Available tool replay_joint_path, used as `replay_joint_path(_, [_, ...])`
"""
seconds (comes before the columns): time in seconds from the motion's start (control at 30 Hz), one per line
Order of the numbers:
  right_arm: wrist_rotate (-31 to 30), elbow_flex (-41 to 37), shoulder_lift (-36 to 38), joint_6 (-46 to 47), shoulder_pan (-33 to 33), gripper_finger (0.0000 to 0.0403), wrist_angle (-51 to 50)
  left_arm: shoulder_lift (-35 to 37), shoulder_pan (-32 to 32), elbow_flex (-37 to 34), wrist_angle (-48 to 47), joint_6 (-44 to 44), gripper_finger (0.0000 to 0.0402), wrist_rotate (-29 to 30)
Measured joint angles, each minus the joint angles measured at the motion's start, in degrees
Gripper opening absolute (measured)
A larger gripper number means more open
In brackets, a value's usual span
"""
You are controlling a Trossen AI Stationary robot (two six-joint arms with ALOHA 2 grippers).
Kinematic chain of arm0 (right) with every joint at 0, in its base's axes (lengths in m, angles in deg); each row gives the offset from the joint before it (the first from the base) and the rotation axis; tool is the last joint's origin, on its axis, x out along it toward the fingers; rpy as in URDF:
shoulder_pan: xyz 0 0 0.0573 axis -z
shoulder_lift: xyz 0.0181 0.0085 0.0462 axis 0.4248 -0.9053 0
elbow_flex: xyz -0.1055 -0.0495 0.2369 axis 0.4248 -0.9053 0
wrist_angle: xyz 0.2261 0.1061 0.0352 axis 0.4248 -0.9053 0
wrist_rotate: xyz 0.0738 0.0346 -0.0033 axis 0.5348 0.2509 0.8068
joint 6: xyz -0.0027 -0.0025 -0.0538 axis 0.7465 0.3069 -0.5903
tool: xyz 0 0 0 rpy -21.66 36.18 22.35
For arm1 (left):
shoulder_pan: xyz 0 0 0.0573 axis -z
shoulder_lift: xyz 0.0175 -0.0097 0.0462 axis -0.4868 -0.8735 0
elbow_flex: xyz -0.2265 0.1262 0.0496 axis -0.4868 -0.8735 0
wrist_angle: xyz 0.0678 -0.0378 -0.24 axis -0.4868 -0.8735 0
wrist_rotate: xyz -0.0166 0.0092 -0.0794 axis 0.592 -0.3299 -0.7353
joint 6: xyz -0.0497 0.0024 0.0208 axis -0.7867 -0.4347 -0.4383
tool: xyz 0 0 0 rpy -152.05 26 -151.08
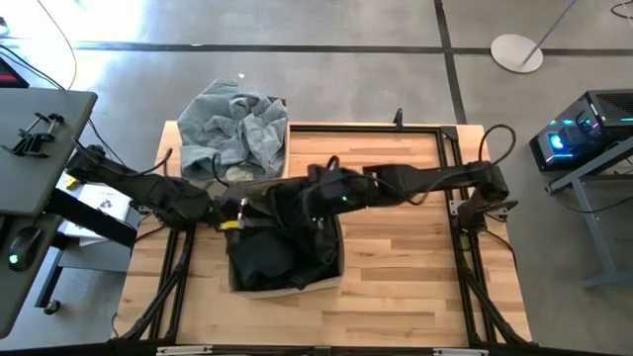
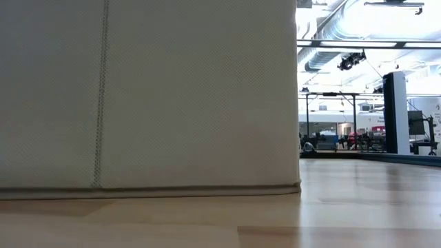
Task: Sort clothes
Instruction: Put the black pants into the bottom brown laundry organizer
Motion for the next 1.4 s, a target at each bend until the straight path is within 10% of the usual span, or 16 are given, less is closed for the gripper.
replay_joint_path(0.23, [-20.3, -12.8, -0.4, 10.5, 1.5, 0.0177, 3.3, -5.2, -0.4, 0.0, -14.1, -9.7, 0.0131, 7.8])
replay_joint_path(0.5, [-3.6, -27.2, -6.9, 19.5, 5.2, 0.0136, 25.2, -6.7, -2.0, 0.0, -16.1, -13.1, 0.0131, 6.2])
replay_joint_path(0.83, [-9.7, -23.1, -10.1, 13.4, 3.2, 0.0124, 24.8, -8.7, -3.6, -0.5, -28.8, -19.4, 0.0131, 6.1])
replay_joint_path(1.4, [-7.8, -17.2, 9.9, 8.5, -3.1, 0.0123, 12.0, -2.1, -1.5, 7.9, -63.4, -19.1, 0.0131, 8.4])
